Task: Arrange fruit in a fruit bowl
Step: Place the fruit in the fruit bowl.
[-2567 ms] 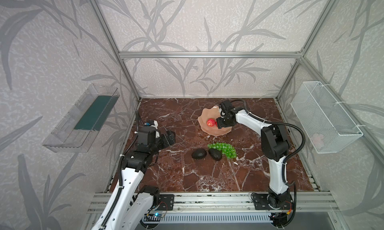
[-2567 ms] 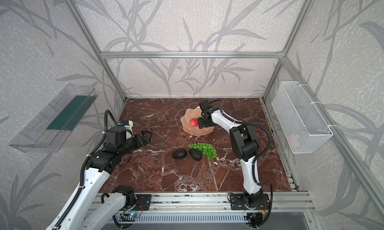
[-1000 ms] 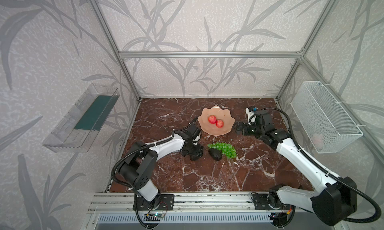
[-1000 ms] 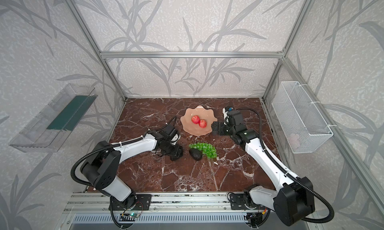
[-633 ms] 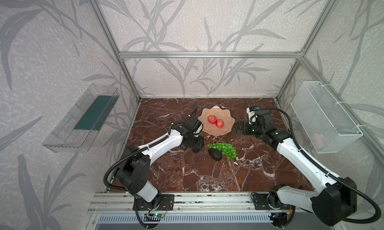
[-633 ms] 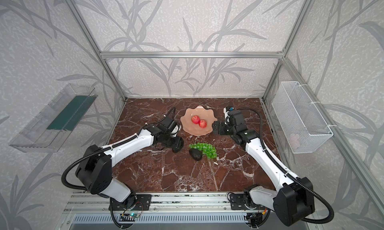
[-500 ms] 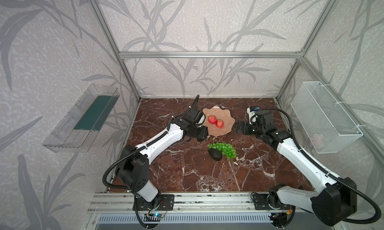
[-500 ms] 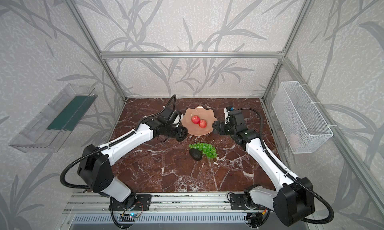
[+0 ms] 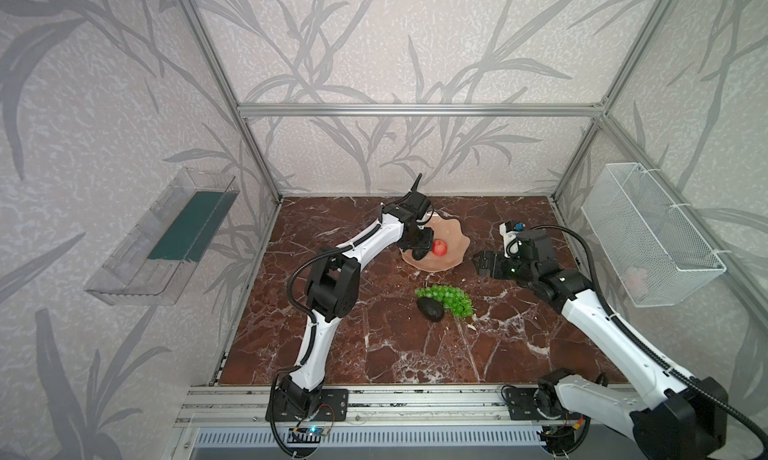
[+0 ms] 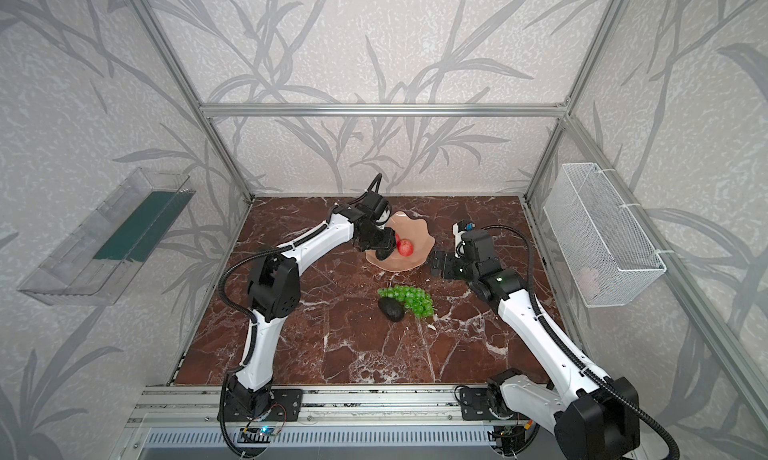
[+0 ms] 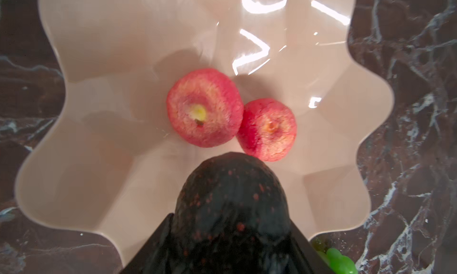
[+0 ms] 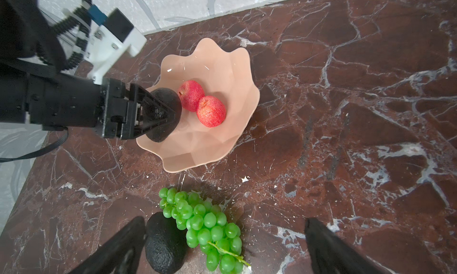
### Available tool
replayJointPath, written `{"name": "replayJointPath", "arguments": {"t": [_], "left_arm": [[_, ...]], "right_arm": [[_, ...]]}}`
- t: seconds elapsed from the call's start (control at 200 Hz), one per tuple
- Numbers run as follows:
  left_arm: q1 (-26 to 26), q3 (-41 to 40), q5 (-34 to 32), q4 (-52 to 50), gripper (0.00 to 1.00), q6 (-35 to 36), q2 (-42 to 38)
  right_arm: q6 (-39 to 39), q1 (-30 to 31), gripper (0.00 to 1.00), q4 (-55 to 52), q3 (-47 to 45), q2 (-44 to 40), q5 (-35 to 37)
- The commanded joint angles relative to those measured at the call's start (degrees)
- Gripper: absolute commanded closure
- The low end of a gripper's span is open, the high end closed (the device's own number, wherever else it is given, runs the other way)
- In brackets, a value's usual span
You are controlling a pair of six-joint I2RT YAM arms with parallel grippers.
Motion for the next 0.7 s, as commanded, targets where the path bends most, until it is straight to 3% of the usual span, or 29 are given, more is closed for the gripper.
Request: {"name": "replayJointPath", "arguments": {"t": [0.0, 0.225, 0.36, 0.695], "left_arm": [[0.19, 2.69, -1.1, -2.88, 0.4, -2.61, -0.28], [0.17, 3.02, -0.92, -2.69, 0.33, -4.67, 1.46], [0.21, 4.13, -0.75, -2.71, 0.22, -5.35, 1.93], [0.45, 5.42, -1.58, -3.0, 0.21, -6.13, -0.14]], "right_arm": [[0.7, -0.18, 0.01, -1.93, -1.15, -1.05, -1.12], [1.2, -0.17, 0.01, -1.94, -2.47, -0.97, -2.32], [1.15, -0.19, 0.01, -2.01, -2.71, -1.05, -2.57], [-2.71, 3.0, 0.03, -3.86, -1.6, -0.65, -4.18]]}}
